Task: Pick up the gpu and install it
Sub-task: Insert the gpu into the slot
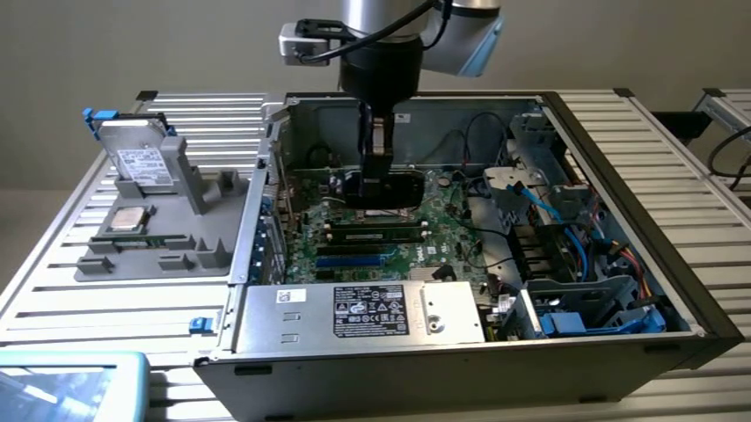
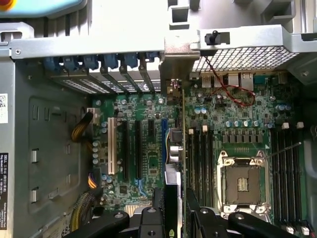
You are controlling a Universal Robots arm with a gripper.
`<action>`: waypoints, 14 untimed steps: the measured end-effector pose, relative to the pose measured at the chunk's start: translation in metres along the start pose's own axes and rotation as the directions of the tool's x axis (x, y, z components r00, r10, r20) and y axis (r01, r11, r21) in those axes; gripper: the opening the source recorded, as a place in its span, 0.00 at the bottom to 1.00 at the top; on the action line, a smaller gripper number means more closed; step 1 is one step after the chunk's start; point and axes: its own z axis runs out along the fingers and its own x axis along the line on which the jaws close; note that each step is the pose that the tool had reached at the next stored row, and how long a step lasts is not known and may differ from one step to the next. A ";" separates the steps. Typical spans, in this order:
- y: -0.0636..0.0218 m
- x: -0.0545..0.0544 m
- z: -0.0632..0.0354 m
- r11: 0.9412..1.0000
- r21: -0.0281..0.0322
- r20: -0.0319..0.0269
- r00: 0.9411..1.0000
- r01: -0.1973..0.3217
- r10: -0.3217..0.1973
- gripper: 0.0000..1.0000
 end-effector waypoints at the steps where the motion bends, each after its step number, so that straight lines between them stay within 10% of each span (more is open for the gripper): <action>1: 0.0001 0.001 0.0018 1.000 0.000 0.000 1.000 0.000 0.000 0.28; 14: -0.0003 0.014 0.0230 1.000 -0.001 0.027 1.000 -0.004 0.004 0.28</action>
